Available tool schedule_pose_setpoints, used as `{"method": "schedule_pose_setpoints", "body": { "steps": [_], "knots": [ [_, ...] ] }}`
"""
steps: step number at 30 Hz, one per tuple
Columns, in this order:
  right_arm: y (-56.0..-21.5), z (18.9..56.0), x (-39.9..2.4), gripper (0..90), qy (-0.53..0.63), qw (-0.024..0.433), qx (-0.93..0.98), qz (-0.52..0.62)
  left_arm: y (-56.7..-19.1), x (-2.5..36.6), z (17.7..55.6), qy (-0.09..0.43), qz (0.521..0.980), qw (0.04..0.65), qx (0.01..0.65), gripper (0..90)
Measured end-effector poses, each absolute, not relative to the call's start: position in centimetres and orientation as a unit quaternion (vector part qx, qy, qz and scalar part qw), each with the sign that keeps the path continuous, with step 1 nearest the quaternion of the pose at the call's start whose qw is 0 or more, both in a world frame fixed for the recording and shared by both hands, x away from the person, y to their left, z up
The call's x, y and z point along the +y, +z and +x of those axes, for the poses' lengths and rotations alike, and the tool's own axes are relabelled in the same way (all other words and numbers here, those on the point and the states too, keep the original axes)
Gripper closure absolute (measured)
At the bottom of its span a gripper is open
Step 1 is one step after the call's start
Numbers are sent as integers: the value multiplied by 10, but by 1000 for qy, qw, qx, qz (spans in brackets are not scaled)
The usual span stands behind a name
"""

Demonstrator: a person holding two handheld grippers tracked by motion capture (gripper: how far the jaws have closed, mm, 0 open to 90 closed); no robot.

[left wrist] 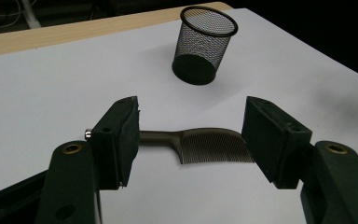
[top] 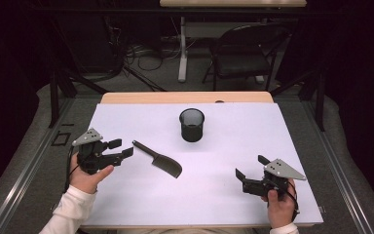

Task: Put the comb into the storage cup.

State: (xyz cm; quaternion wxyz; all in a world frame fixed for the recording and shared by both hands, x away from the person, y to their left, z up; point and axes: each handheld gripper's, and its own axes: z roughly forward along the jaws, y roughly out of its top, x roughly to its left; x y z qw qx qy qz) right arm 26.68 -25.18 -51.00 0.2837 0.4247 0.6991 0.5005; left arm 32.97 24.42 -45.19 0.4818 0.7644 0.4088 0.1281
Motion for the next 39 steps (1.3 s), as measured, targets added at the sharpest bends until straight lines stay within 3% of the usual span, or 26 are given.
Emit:
{"method": "schedule_pose_setpoints", "body": {
  "steps": [6, 18, 26, 39],
  "knots": [
    [-511, 267, -252, 72, 499, 283, 700, 426, -449, 242, 338, 129, 772, 462, 416, 453],
    [-513, 269, -252, 73, 497, 278, 703, 427, -442, 224, 363, 152, 793, 408, 426, 502],
    [-513, 270, -254, 79, 501, 274, 698, 433, -442, 215, 377, 142, 799, 396, 429, 544],
    [-514, 270, -255, 84, 499, 270, 699, 435, -449, 202, 396, 135, 811, 364, 438, 682]
  ]
}}
